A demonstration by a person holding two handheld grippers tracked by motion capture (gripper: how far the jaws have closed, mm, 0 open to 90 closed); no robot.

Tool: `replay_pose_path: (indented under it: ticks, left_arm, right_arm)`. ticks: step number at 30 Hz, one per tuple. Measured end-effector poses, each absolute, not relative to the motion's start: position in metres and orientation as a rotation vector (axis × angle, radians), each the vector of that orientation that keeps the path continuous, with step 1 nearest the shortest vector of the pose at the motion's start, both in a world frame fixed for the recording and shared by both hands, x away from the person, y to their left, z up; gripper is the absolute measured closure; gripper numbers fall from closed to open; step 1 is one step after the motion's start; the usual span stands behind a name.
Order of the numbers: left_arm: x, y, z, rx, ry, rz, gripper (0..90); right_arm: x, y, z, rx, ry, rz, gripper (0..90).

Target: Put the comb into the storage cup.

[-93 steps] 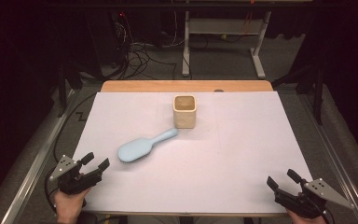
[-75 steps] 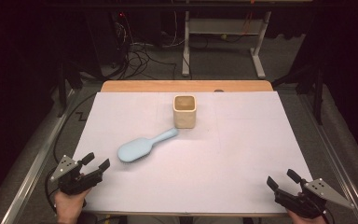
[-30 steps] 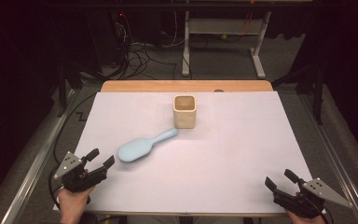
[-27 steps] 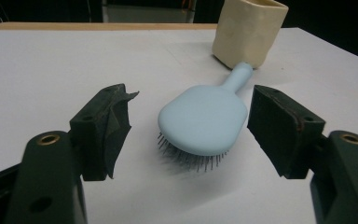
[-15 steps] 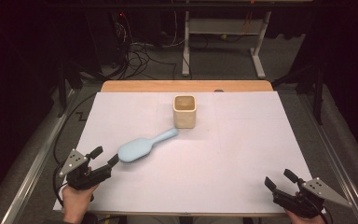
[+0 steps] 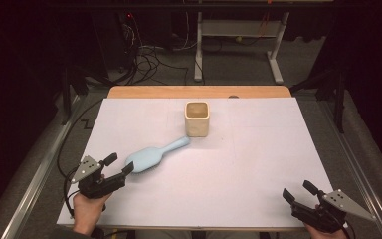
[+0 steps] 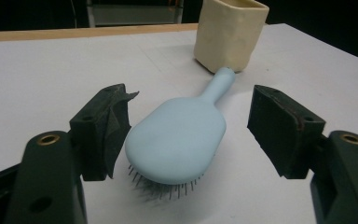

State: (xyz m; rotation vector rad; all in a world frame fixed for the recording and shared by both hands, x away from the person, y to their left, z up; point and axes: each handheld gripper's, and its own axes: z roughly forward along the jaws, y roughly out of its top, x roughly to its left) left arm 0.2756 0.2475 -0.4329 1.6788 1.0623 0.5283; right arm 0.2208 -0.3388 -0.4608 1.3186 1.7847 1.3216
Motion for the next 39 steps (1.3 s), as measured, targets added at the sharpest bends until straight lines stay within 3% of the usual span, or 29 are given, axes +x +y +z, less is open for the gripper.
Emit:
replay_pose_path:
  ticks: [39]
  left_arm:
    - [0.304, 0.215, -0.429, 1.735, 1.033, 0.475, 32.4]
  right_arm:
    - [0.222, -0.337, -0.462, 1.315, 1.801, 1.316, 19.9]
